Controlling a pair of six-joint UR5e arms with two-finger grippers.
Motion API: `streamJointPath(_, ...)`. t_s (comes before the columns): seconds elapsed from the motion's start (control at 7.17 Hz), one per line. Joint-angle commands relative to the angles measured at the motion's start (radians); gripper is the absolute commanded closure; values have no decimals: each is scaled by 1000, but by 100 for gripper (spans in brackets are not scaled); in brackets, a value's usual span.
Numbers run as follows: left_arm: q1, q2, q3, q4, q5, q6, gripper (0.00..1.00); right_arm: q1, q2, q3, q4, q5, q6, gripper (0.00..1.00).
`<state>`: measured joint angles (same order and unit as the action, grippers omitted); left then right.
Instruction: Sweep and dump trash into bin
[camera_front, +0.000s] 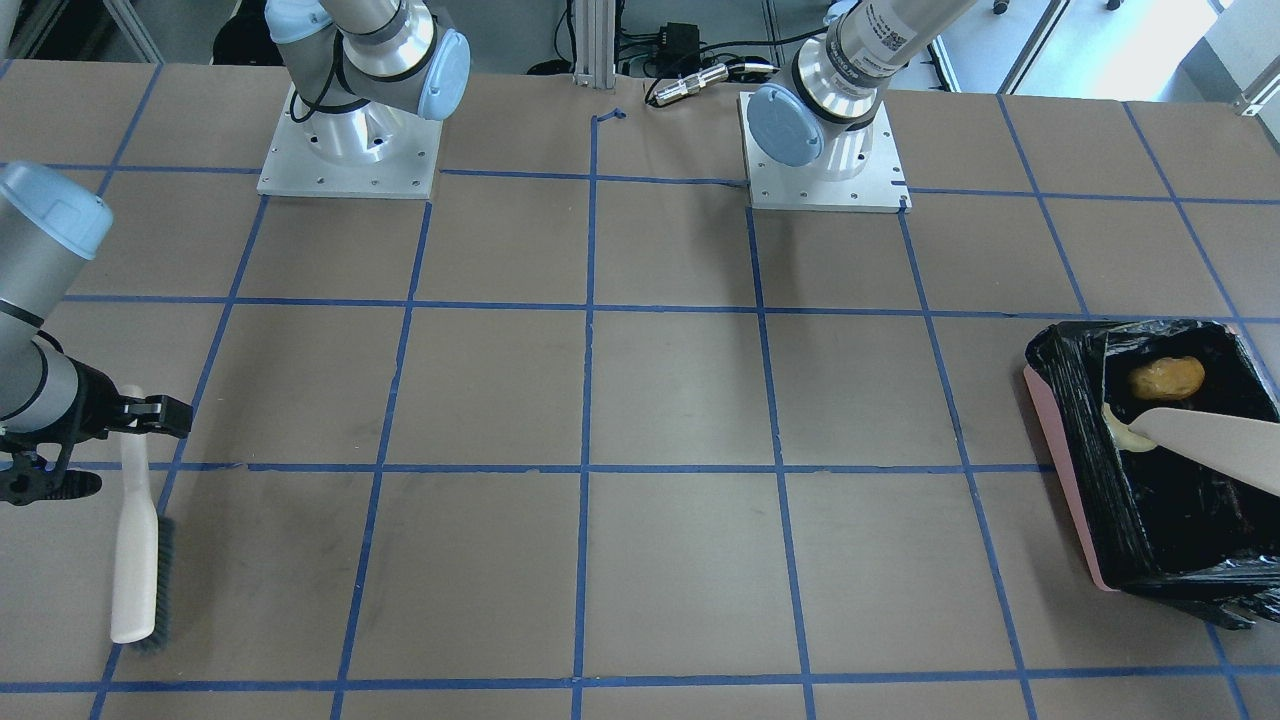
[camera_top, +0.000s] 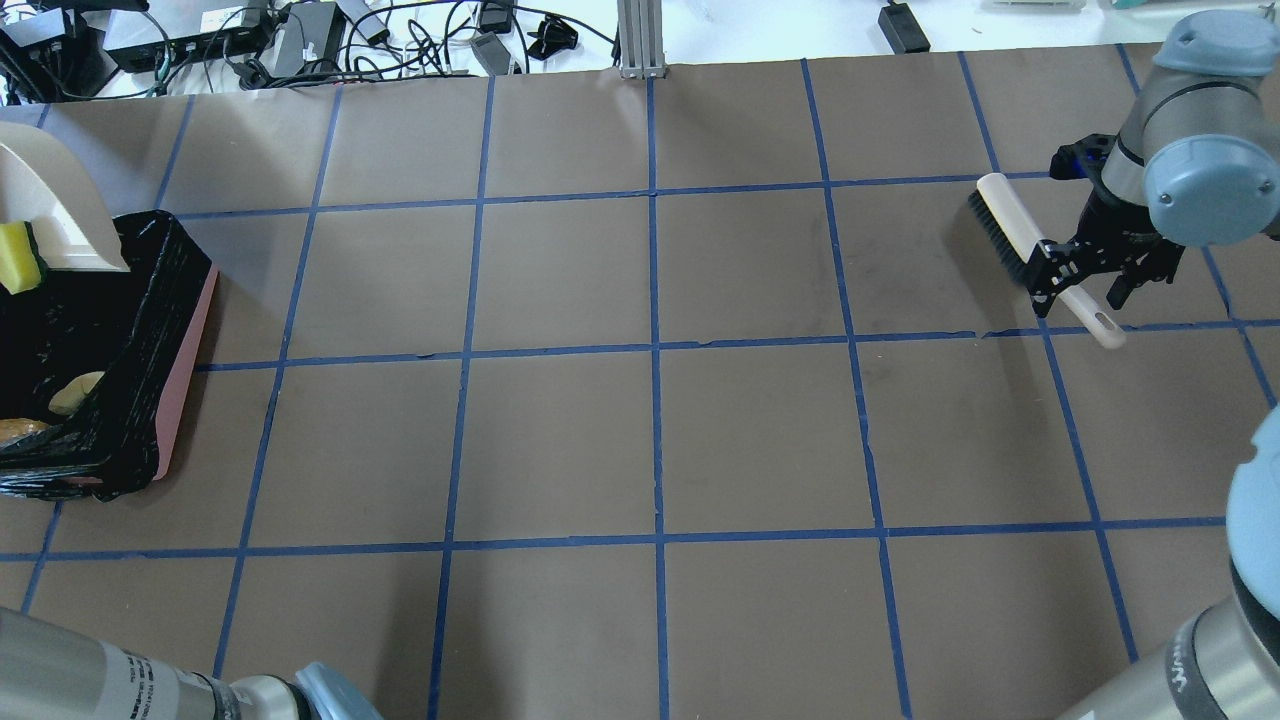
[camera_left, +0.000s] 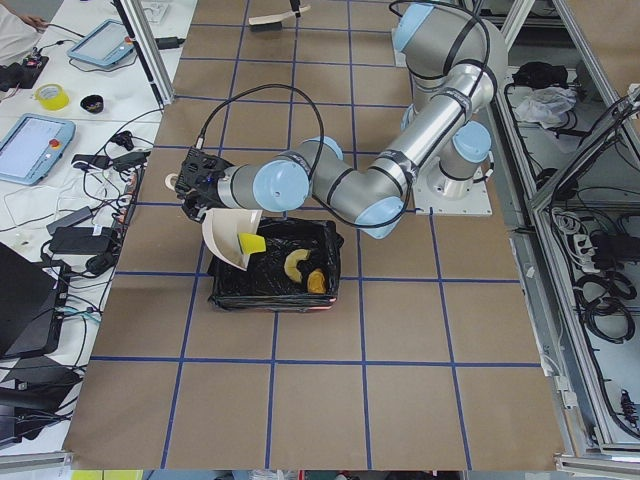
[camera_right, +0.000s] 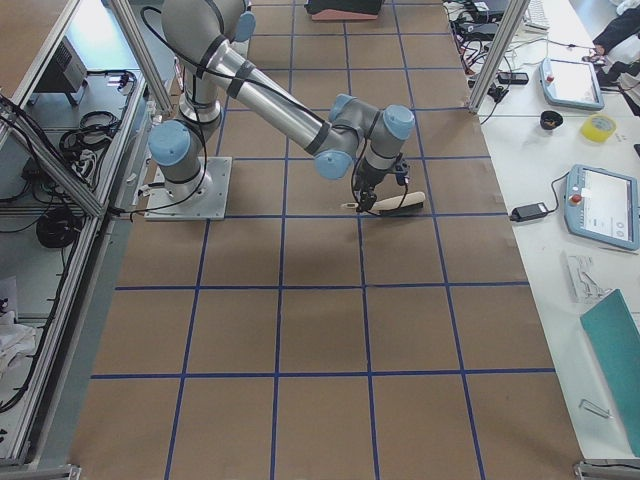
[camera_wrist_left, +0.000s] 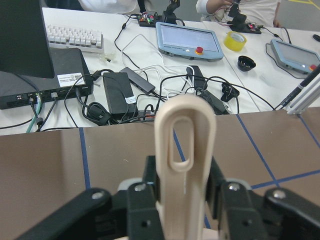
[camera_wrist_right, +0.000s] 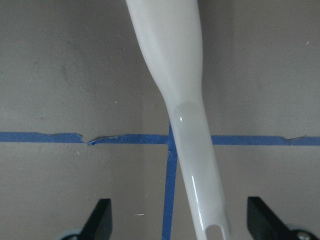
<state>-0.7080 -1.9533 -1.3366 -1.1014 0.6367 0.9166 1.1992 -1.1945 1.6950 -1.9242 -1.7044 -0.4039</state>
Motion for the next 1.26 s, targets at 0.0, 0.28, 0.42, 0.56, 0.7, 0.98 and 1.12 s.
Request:
streamJointPath(0.0, 2, 63, -71, 8, -38, 184, 100, -1, -48, -139, 61, 9, -9, 0)
streamJointPath(0.28, 4, 92, -113, 49, -55, 163, 100, 2, -159, -291, 285, 22, -9, 0)
streamJointPath(0.42, -5, 103, -105, 49, 4, 10, 100, 7, -201, -351, 351, 40, -9, 0)
streamJointPath(0.56, -33, 105, -101, 151, 208, -355, 100, 17, -238, -377, 419, 46, -1, 1)
streamJointPath(0.7, -95, 114, -101, 219, 389, -636, 100, 63, -266, -385, 441, 86, 19, 1)
streamJointPath(0.98, -280, 148, -86, 227, 759, -1013, 100, 224, -310, -347, 456, 83, 280, 0)
streamJointPath(1.12, -391, 162, -85, 221, 888, -1155, 100, 297, -333, -306, 450, 91, 390, 0)
